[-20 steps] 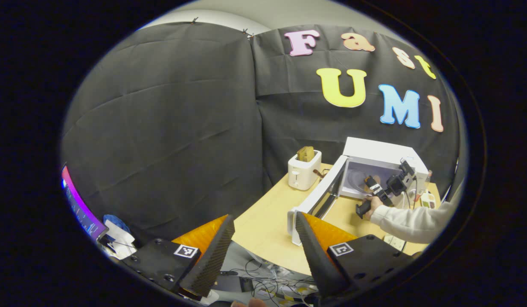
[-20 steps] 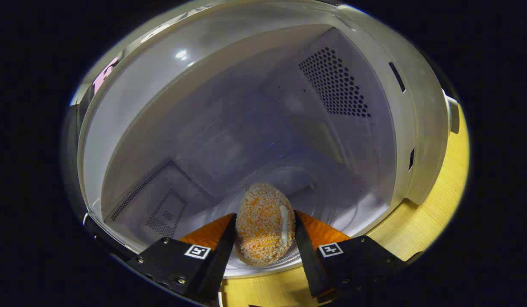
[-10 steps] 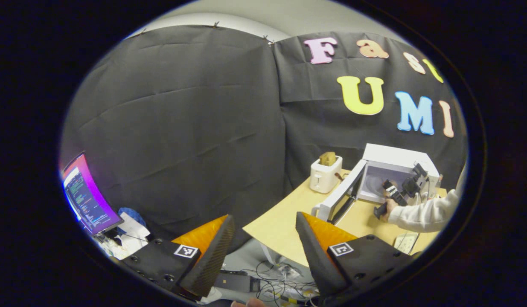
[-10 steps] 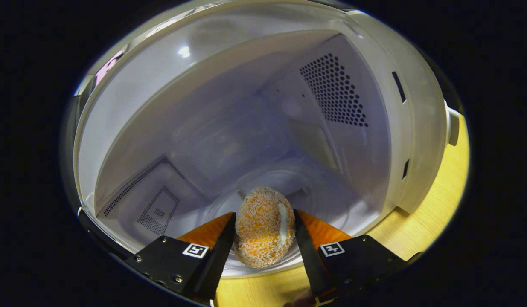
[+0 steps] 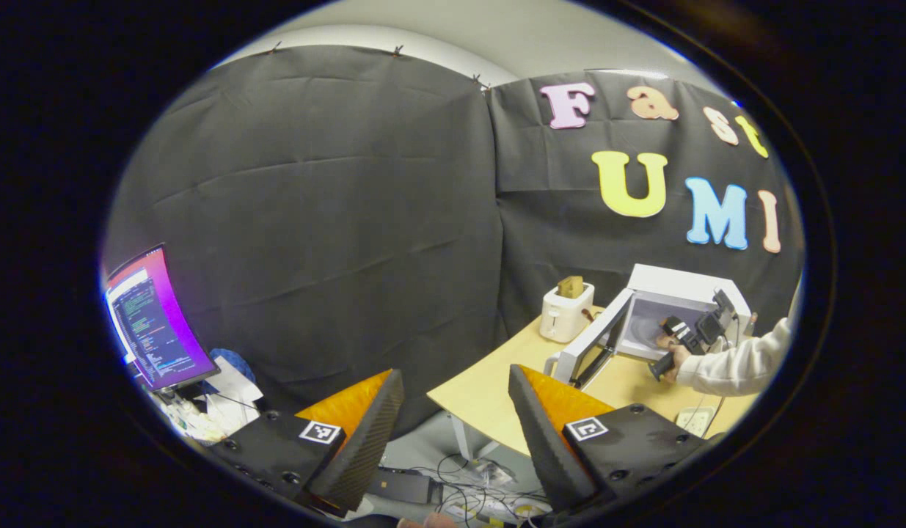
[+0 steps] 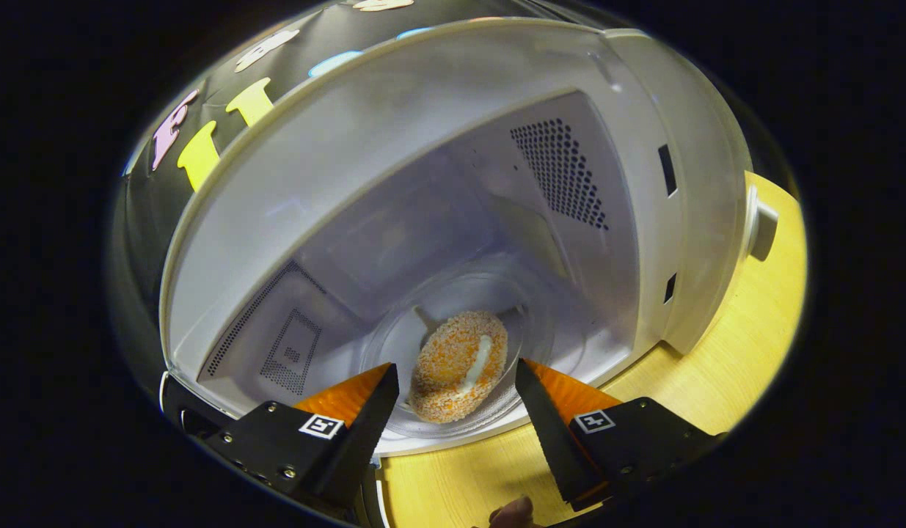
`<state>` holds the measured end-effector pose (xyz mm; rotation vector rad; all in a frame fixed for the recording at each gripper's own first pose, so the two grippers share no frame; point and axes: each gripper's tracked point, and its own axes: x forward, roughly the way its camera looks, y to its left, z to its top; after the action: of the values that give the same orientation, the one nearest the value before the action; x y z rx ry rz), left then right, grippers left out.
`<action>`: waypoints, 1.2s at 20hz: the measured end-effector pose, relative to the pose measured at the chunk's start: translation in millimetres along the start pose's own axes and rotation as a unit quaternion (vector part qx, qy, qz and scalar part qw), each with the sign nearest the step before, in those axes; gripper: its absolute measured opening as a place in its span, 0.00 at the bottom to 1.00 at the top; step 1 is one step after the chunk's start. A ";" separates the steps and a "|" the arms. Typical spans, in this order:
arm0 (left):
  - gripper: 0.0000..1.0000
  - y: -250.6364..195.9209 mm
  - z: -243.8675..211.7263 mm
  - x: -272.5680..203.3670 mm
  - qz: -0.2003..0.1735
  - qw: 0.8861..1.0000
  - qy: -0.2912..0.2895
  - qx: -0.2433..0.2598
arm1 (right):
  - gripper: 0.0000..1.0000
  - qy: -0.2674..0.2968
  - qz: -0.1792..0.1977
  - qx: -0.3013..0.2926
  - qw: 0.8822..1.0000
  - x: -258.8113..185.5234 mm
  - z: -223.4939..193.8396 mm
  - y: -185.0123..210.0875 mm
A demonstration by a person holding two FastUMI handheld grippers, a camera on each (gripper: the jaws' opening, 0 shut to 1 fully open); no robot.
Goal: Open the microwave oven with the left hand, put the food in, and close the microwave oven.
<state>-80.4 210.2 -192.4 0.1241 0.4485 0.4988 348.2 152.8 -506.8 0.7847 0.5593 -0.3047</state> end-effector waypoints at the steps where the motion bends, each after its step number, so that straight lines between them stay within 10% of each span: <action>1: 0.95 5.7 1.1 -5.9 -0.002 1.000 -0.008 -0.002 | 0.98 0.003 0.006 -0.003 1.000 -9.6 4.3 1.0; 24: 0.94 -43.1 -36.6 64.1 -0.129 0.991 -0.020 -0.041 | 0.98 0.058 0.205 -0.242 0.947 -295.1 32.9 -53.8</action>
<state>-27.8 204.1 -259.4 -0.0030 0.3978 0.2589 95.3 108.1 -348.4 0.4240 0.5375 0.2615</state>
